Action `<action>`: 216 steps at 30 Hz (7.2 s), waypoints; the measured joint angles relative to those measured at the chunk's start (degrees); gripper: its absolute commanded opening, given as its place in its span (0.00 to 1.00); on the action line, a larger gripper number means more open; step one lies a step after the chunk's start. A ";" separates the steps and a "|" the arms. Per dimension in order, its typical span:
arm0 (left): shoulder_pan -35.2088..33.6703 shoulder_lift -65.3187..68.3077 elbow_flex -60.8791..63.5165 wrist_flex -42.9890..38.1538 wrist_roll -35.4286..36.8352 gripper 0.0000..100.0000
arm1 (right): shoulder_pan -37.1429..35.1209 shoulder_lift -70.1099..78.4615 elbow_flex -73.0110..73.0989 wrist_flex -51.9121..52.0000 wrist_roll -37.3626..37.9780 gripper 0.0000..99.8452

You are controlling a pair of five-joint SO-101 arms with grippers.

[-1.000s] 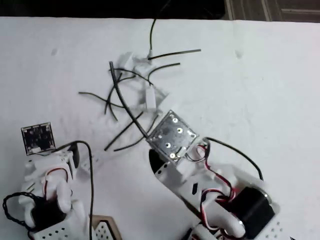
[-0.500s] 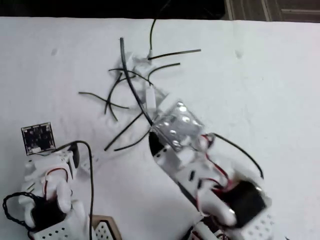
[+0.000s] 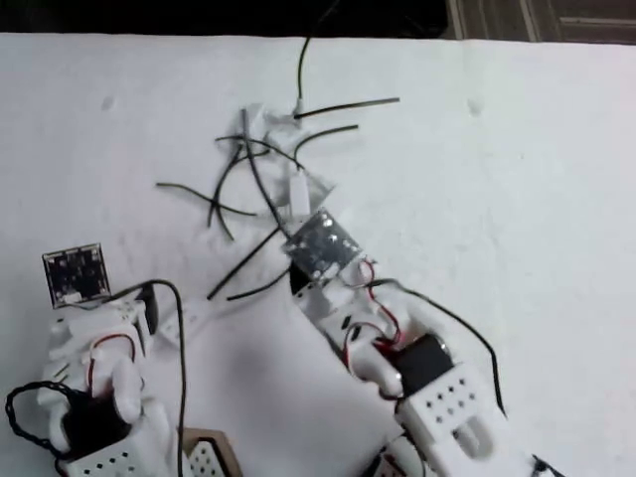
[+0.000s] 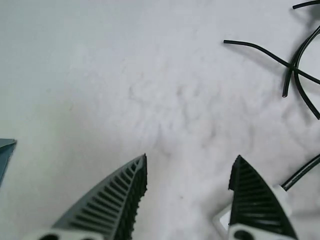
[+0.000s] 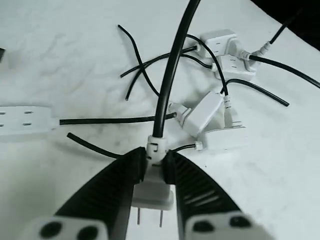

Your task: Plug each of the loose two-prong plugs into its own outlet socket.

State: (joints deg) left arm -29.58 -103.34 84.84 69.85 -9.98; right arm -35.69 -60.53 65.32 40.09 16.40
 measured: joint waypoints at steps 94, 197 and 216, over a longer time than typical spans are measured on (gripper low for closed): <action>0.00 0.09 0.18 0.00 0.00 0.27 | 5.45 70.95 -51.96 29.98 -8.70 0.02; 33.32 57.76 -36.04 -4.92 -9.76 0.27 | 4.75 -11.25 -8.62 23.74 -11.96 0.02; 32.26 11.87 -10.11 -10.81 -1.05 0.27 | -21.54 -16.62 -8.62 27.60 -11.96 0.02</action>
State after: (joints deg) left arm 2.68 -91.47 74.73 59.03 -11.03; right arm -57.23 -77.14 56.70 67.69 4.44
